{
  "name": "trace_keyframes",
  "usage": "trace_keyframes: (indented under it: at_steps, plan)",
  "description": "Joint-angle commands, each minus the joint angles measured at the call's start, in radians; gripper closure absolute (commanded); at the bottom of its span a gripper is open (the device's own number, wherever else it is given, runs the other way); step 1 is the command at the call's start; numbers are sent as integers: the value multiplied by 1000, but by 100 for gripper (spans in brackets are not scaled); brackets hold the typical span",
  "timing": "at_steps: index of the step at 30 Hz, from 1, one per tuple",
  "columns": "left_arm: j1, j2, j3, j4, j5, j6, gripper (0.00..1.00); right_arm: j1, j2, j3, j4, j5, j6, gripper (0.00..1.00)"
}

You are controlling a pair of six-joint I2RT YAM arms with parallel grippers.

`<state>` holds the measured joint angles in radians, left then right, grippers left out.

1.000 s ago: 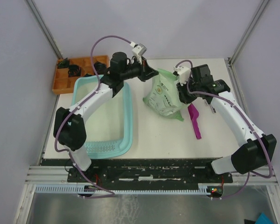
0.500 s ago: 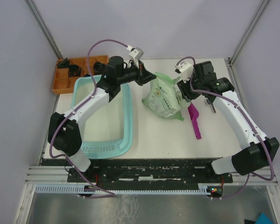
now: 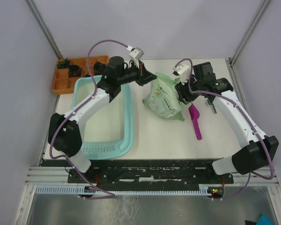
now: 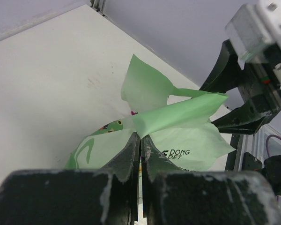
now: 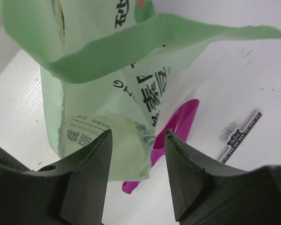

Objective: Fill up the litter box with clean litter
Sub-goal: Open the cat litter bag at the center of the board.

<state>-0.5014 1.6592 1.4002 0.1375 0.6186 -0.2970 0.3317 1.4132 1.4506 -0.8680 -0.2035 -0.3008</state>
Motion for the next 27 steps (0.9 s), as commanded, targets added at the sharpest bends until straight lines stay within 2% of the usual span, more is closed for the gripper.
trace_keyframes:
  at_steps: [1, 3, 4, 5, 6, 7, 13, 18, 27]
  plan:
    - [-12, -98, 23, 146, 22, -57, 97, 0, 30, -33, 69, -106, -5, 44]
    - [-11, -108, 22, 144, 20, -59, 97, 0, 59, -25, 69, -123, -3, 49]
    - [-11, -113, 20, 145, 16, -59, 97, 0, 71, -22, 73, -126, -3, 56]
    - [-11, -119, 18, 144, 13, -58, 97, 0, 82, -19, 86, -113, 0, 69]
    - [-11, -127, 16, 137, 9, -56, 97, 0, 92, -18, 106, -73, 13, 86]
    - [-11, -138, 14, 130, 2, -51, 97, 0, 100, -14, 123, -22, 31, 97]
    - [-8, -199, -22, 101, -33, -24, 97, 0, 52, -18, 238, 224, 45, 98]
    - [-8, -191, -36, 97, -23, -22, 97, 0, 44, -21, 277, 403, 61, 98]
    - [-7, -170, -86, 130, -30, -30, 97, -1, 30, -21, 269, 383, 94, 98]
